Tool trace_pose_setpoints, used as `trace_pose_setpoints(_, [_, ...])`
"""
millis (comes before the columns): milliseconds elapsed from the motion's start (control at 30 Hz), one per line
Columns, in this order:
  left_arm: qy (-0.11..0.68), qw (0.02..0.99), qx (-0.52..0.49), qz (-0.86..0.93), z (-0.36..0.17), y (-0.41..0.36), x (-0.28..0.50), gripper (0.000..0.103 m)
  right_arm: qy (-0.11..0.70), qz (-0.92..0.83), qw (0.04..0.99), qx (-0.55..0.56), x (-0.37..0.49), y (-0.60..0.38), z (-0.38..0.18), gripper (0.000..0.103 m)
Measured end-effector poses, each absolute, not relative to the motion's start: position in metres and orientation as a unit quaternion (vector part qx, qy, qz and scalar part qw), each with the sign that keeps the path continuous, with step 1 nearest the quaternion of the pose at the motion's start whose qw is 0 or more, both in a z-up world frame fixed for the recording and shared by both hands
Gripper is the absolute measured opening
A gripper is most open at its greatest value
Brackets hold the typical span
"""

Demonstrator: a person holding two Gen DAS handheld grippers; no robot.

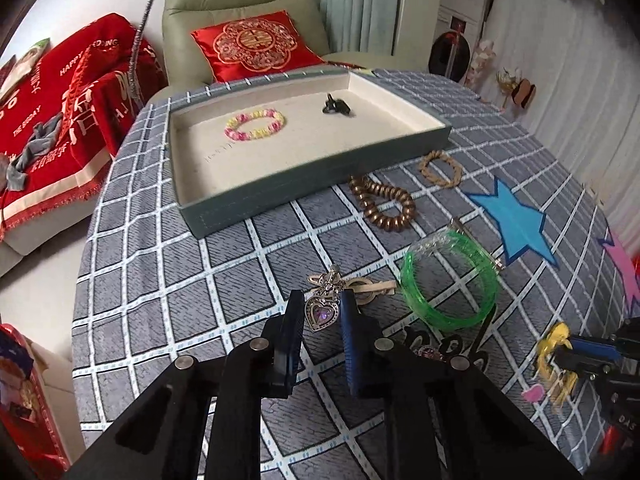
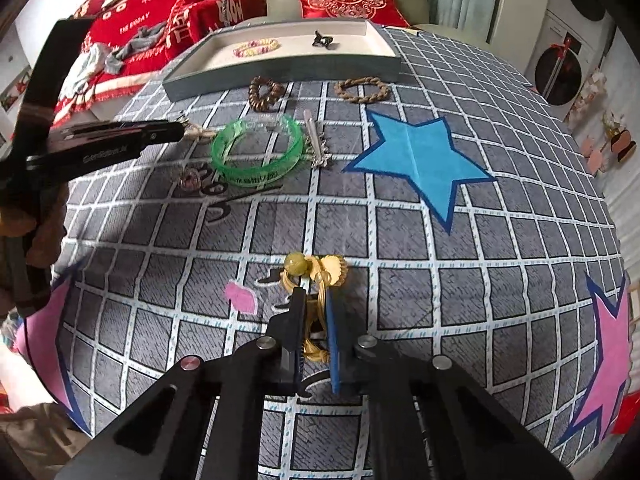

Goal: Organize jewelry
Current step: 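Grasp the heart pendant with the left gripper while the right grasps the yellow cord bracelet, then place the pendant and yellow cord bracelet in the tray, opening both grippers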

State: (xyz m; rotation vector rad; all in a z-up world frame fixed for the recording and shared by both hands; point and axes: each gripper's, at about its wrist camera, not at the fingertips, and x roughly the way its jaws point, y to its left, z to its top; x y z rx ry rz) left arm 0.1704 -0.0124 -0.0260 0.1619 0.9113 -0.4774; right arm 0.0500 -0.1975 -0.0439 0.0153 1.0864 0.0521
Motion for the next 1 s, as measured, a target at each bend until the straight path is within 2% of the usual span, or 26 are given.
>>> trace_pose_setpoints(433, [0.421, 0.876, 0.052, -0.23, -0.007, -0.005, 0.166, 0.033, 0.495, 0.055, 0.865, 0.067, 0.056, -0.218, -0.019, 0.011])
trace_pose_setpoints(500, [0.42, 0.876, 0.052, -0.231, -0.006, -0.004, 0.166, 0.033, 0.504, 0.054, 0.861, 0.049, 0.057, -0.211, -0.025, 0.044])
trace_pose_setpoints(533, [0.42, 0.876, 0.051, -0.231, -0.005, -0.005, 0.164, 0.033, 0.504, 0.052, 0.861, 0.041, 0.057, -0.208, -0.027, 0.071])
trace_pose_setpoints(633, [0.419, 0.877, 0.051, -0.232, -0.004, -0.004, 0.162, 0.033, 0.505, 0.064, 0.861, 0.026, 0.057, -0.199, -0.032, 0.068])
trace_pose_setpoints(700, [0.418, 0.877, 0.052, -0.232, -0.003, -0.003, 0.161, 0.033, 0.508, 0.065, 0.859, 0.015, 0.06, -0.193, -0.037, 0.056])
trace_pose_setpoints(733, [0.417, 0.877, 0.052, -0.231, -0.003, -0.003, 0.161, 0.033, 0.512, 0.063, 0.857, 0.009, 0.062, -0.191, -0.041, 0.041])
trace_pose_setpoints(767, [0.418, 0.877, 0.05, -0.23, -0.003, -0.002, 0.161, 0.033, 0.517, 0.06, 0.854, 0.007, 0.064, -0.19, -0.045, 0.035])
trace_pose_setpoints(800, [0.419, 0.877, 0.048, -0.23, -0.002, -0.001, 0.161, 0.033, 0.526, 0.054, 0.849, 0.006, 0.067, -0.19, -0.051, 0.034])
trace_pose_setpoints(833, [0.419, 0.877, 0.047, -0.229, -0.002, 0.0, 0.16, 0.033, 0.521, 0.051, 0.852, 0.002, 0.067, -0.189, -0.052, 0.026])
trace_pose_setpoints(1000, [0.417, 0.88, 0.043, -0.224, 0.0, 0.004, 0.16, 0.033, 0.519, 0.053, 0.853, -0.004, 0.065, -0.186, -0.049, 0.026])
